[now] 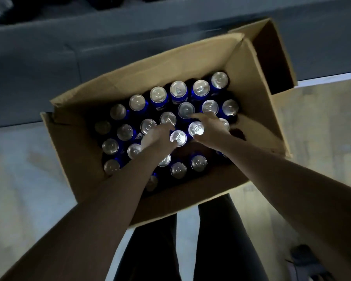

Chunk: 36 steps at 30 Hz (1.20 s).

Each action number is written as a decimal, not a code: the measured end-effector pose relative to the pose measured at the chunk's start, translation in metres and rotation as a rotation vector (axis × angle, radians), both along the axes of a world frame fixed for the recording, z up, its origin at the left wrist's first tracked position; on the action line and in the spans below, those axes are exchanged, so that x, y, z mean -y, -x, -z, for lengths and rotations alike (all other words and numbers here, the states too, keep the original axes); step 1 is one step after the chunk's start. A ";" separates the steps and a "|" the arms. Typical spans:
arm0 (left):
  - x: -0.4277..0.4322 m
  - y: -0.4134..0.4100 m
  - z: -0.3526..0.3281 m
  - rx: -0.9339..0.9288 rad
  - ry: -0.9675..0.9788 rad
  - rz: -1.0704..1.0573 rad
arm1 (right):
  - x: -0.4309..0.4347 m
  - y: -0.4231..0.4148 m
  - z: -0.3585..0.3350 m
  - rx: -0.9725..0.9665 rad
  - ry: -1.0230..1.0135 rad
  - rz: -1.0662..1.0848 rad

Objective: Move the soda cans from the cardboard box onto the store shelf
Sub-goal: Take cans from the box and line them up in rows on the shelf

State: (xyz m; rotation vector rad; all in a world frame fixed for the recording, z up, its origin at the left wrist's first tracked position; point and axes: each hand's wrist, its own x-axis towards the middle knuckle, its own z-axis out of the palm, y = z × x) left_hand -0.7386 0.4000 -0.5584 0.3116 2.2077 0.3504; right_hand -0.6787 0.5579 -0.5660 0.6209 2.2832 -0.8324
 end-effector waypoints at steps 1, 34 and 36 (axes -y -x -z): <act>-0.003 -0.006 0.013 -0.025 0.019 0.049 | 0.002 0.001 0.013 0.010 -0.004 -0.036; 0.002 0.022 -0.120 -0.208 0.036 0.332 | 0.012 0.046 -0.144 -0.020 -0.456 -0.641; 0.005 0.038 -0.160 -0.241 0.028 0.339 | 0.011 0.059 -0.188 -0.029 -0.447 -0.642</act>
